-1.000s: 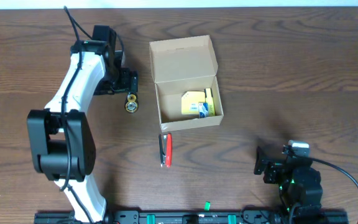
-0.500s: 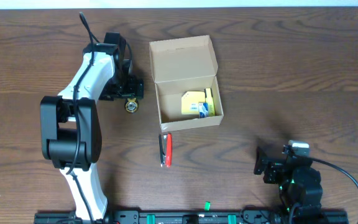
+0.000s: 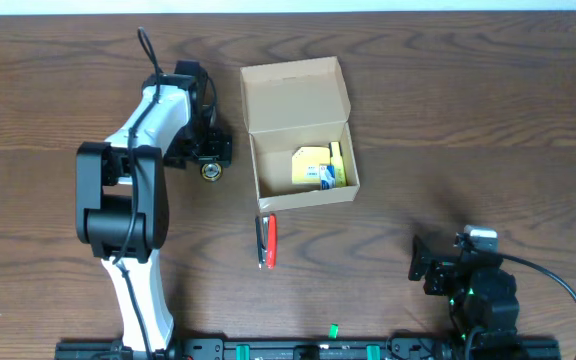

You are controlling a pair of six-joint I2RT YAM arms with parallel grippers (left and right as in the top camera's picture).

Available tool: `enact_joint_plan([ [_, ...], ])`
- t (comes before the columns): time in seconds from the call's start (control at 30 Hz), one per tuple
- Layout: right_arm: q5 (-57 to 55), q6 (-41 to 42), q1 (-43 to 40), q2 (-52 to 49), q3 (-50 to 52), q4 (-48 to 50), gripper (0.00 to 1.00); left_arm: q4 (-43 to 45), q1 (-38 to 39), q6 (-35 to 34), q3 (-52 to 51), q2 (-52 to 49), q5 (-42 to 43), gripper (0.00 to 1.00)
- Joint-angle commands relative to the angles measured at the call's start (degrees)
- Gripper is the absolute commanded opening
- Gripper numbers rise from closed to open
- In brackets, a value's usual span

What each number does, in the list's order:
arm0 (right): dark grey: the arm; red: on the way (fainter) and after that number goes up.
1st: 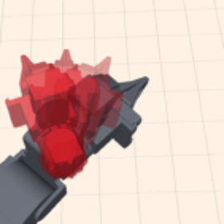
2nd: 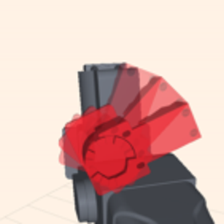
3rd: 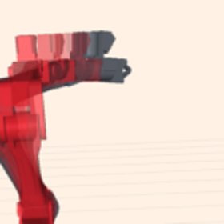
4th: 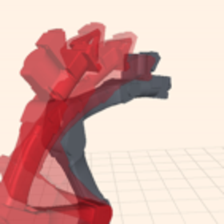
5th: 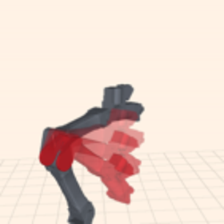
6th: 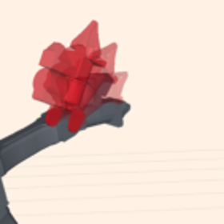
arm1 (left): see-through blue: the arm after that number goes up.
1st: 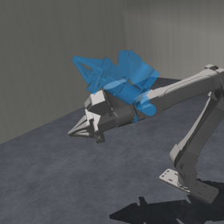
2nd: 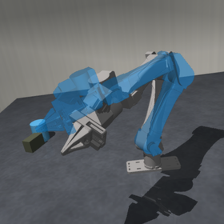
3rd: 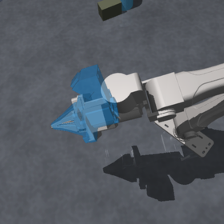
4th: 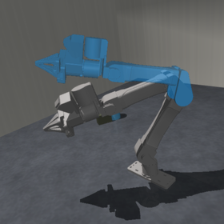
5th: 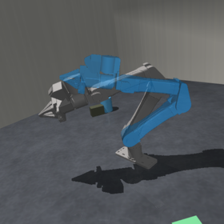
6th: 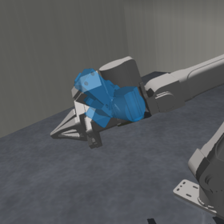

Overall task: Pack container
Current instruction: 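Reach the left gripper to the correction-tape roller and grasp it, then carry the tape roller into the box and release it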

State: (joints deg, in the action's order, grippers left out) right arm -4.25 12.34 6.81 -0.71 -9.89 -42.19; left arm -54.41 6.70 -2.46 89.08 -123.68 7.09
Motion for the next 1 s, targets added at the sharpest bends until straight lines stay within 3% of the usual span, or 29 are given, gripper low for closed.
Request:
enact_joint_plan([
  [0.0, 0.2, -0.8, -0.3, 0.4, 0.6, -0.2, 0.99, -0.1, 0.8, 0.6, 0.9, -2.1, -0.3, 0.78],
  [0.17, 0.2, -0.8, -0.4, 0.4, 0.6, -0.2, 0.99, -0.2, 0.9, 0.5, 0.9, -2.2, -0.2, 0.35],
  [0.3, 0.2, -0.8, -0.4, 0.4, 0.6, -0.2, 0.99, 0.0, 0.9, -1.1, 0.9, -2.1, 0.0, 0.19],
  [0.47, 0.2, -0.8, -0.4, 0.4, 0.6, -0.2, 0.99, 0.8, -0.1, -2.4, 1.2, 1.4, -0.1, 0.18],
  [0.97, 0.2, -0.8, -0.3, 0.4, 0.6, -0.2, 0.99, 1.0, -1.7, -2.4, 1.2, 26.5, -1.0, 0.18],
])
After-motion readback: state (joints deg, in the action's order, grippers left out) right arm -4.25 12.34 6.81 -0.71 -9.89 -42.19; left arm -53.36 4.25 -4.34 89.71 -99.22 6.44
